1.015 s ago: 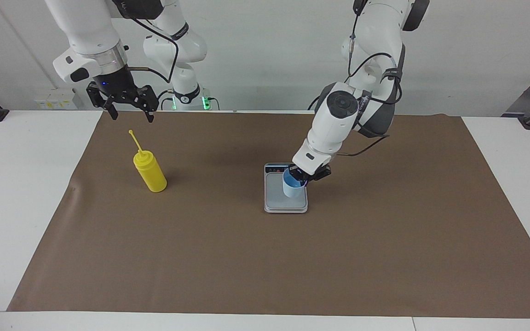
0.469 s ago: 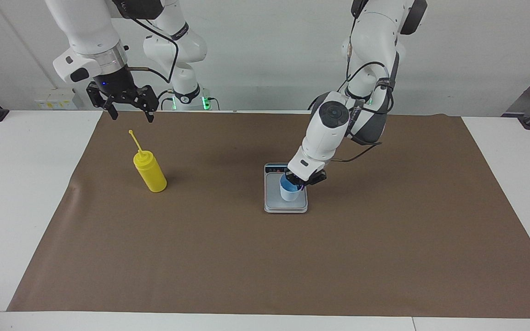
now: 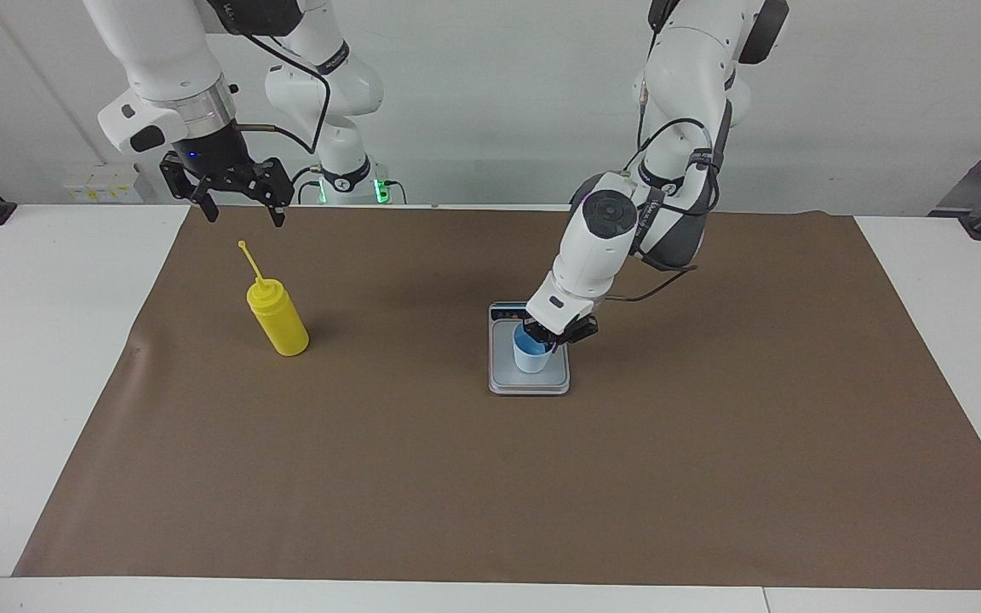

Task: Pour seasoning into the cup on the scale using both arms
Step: 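Open the left gripper to release the cup on the scale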

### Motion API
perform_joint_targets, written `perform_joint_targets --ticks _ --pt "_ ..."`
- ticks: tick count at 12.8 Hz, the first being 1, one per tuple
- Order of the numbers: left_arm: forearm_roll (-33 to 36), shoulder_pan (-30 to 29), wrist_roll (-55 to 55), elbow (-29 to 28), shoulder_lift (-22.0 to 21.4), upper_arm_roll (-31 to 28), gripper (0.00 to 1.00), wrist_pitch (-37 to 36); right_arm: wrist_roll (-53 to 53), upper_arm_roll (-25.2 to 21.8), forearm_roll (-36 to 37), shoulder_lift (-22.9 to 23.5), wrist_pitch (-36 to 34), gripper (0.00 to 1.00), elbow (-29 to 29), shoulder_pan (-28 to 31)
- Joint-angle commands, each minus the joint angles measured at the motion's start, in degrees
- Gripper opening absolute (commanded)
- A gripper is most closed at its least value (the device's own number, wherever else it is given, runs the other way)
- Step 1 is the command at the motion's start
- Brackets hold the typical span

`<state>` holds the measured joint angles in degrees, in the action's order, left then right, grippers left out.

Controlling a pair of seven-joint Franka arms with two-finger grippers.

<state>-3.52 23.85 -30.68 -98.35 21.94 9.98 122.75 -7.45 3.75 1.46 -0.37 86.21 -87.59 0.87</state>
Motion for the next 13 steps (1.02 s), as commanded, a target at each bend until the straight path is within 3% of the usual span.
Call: perform_joint_targets --ticks 1,3,8,13 --pt "1.14 0.94 -1.22 -1.32 -1.02 -1.02 1.00 1.53 1.21 0.29 -0.93 -0.68 -0.07 1.00 -0.83 0.80" --pt "2.02 0.15 -1.13 -0.36 -1.55 -1.37 1.00 0.39 1.21 0.29 -0.84 -0.68 -0.07 1.00 -0.92 0.80" --pt "5.18 -6.34 0.35 -0.27 -10.15 -2.42 1.00 -8.04 1.21 0.29 -0.93 -0.68 -0.07 1.00 -0.83 0.80" --pt "5.01 -15.91 15.79 -0.27 -17.79 -2.34 1.00 -18.23 1.13 0.29 -0.93 -0.68 -0.07 1.00 -0.83 0.80"
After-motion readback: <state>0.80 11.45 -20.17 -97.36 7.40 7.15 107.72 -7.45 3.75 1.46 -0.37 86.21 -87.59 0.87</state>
